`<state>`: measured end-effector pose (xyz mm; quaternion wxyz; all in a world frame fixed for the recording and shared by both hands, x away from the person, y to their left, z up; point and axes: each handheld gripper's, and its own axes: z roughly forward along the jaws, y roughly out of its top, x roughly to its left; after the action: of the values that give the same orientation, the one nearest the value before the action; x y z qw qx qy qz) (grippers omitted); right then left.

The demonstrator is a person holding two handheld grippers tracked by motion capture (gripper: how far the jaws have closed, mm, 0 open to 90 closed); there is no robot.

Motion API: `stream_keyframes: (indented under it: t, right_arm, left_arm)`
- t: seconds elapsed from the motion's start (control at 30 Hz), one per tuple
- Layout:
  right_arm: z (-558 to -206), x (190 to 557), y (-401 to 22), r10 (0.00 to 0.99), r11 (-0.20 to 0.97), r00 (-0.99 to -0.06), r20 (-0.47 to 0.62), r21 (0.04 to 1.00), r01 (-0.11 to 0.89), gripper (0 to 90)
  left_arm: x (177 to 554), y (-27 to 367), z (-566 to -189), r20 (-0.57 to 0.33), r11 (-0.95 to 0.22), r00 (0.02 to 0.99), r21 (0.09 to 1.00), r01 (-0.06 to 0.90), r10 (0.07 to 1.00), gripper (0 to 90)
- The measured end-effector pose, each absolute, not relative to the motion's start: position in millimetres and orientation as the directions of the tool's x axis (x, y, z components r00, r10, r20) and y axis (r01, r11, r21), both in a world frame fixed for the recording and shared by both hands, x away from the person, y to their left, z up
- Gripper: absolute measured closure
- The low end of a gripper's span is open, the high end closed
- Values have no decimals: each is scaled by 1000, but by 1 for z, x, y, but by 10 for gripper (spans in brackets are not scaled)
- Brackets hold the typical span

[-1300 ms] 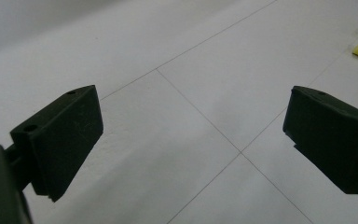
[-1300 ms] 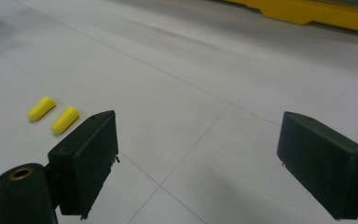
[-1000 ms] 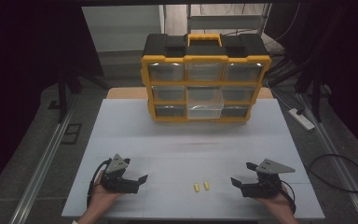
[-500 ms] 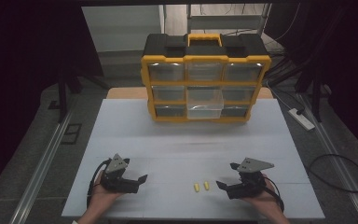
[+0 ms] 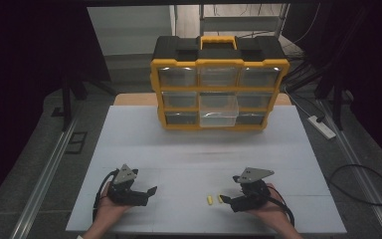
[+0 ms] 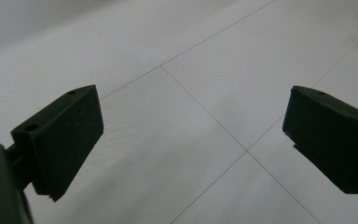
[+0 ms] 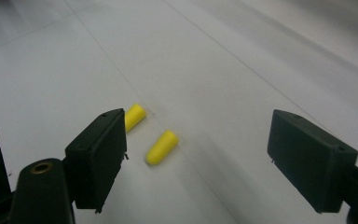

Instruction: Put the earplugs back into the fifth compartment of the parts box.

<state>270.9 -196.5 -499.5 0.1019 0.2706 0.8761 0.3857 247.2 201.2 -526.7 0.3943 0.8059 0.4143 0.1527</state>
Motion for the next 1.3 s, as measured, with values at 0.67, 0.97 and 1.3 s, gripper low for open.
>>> stream_keyframes:
  t: [0.67, 0.97, 1.3]
  right_arm:
    - [-515, 270, -173, 513, 663, -858, -25, 647, 378, 371]
    - [-519, 269, -170, 504, 689, -864, -19, 611, 389, 580]
    - [-516, 270, -172, 493, 685, -870, 0, 616, 389, 790]
  left_arm:
    - [247, 201, -527, -77, -355, 613, 756, 550, 786, 49]
    - [246, 201, -527, -75, -359, 617, 756, 547, 783, 49]
    - [246, 201, -527, -70, -361, 620, 760, 541, 782, 52]
